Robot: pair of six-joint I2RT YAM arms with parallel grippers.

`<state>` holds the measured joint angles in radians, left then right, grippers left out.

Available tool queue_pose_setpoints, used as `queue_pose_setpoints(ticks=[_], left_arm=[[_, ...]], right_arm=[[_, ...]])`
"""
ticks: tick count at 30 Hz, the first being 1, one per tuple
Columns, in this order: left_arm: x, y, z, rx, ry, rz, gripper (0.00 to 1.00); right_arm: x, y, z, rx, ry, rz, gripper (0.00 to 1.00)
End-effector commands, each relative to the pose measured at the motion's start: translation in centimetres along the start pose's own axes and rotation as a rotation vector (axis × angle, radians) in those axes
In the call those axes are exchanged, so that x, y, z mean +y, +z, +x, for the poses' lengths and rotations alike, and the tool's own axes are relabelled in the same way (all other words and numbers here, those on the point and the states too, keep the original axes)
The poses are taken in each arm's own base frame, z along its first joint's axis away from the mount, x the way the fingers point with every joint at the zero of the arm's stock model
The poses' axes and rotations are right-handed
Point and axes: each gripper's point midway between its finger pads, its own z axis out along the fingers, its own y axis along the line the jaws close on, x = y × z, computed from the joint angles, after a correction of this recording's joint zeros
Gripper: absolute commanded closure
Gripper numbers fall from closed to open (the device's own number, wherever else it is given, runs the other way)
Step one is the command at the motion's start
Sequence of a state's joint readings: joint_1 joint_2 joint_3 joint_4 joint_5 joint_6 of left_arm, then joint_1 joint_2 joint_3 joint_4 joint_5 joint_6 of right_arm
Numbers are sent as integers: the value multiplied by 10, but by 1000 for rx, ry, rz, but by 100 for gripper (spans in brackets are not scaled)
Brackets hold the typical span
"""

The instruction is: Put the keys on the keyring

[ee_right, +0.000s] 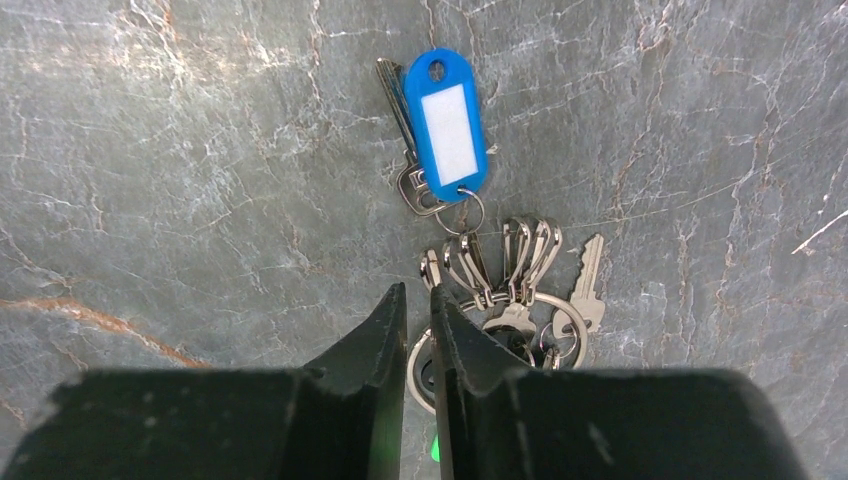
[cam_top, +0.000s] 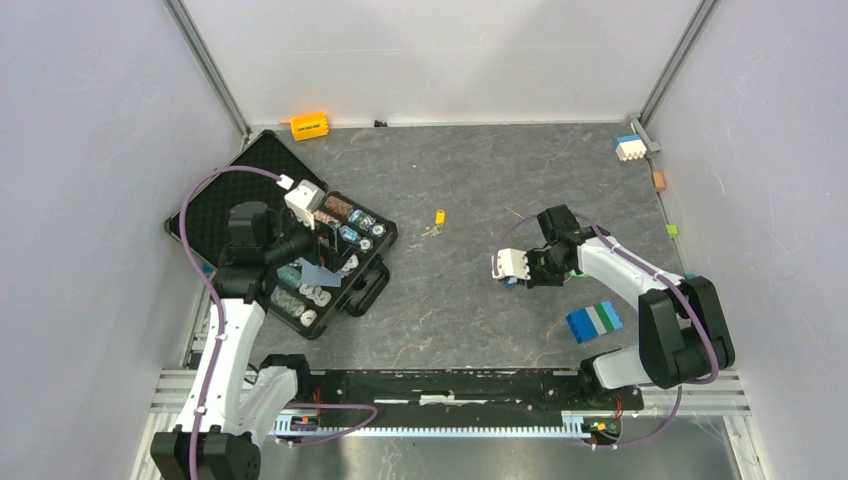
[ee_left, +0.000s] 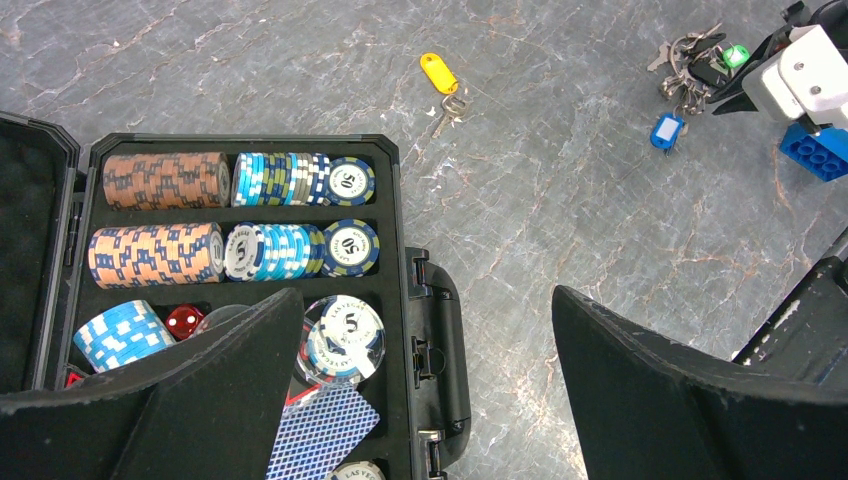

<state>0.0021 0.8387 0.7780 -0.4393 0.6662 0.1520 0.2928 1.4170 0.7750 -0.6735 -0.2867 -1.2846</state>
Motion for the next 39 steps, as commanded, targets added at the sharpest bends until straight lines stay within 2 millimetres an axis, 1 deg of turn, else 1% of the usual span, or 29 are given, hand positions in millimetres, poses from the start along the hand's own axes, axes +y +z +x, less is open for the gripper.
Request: queue_pose_setpoints(ticks=[1, 5, 8, 13, 19, 30, 39], left_arm=[[-4, 0, -8, -38, 61, 30, 0], [-4, 0, -8, -40, 62, 27, 0], [-4, 0, -8, -40, 65, 27, 0], [-5, 0, -8, -39, 65, 29, 0], [-6, 0, -7, -40, 64, 33, 0], [-6, -1, -7, -41, 67, 33, 0], [-6, 0, -6, -37, 68, 36, 0]], right_arm=[[-5, 1, -1, 0, -54, 0, 83], [-5, -1, 0, 5, -57, 8, 83], [-5, -5, -1, 2, -62, 26, 81], [-1, -8, 0, 1, -62, 49, 81], [7, -4, 2, 3, -58, 38, 81], [-3, -1, 0, -4, -58, 47, 80], [-5, 0, 1, 2, -62, 48, 79]])
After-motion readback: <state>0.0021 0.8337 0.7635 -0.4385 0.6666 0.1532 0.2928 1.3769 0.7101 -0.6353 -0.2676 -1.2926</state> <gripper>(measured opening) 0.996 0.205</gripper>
